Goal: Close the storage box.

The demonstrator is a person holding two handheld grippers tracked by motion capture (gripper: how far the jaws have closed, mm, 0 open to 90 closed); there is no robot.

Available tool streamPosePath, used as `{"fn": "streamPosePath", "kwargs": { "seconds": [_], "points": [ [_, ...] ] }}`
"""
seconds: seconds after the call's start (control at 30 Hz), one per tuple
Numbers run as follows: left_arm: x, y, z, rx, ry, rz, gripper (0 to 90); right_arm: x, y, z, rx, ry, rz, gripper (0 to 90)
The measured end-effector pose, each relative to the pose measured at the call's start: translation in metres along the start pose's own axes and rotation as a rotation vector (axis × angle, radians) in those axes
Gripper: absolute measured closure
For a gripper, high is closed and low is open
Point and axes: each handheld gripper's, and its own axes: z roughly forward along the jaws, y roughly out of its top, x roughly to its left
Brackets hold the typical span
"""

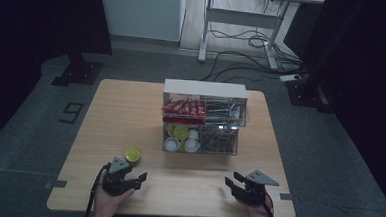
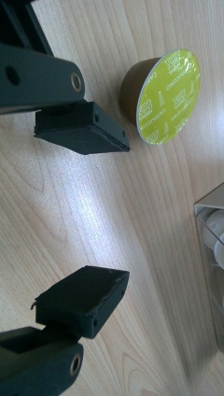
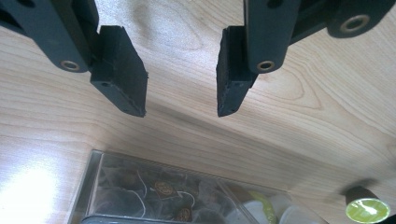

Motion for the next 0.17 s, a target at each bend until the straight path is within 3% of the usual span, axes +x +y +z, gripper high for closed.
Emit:
{"fn": "streamPosePath", "kwargs": {
  "seconds": [0.17],
  "points": [
    [0.0014,0.0001,-0.0002,-0.002,0.003,-0.003,32.7,-0.0008,-0.0009,0.0023,0.007,-0.011,-0.006,50.8]
  ]
}}
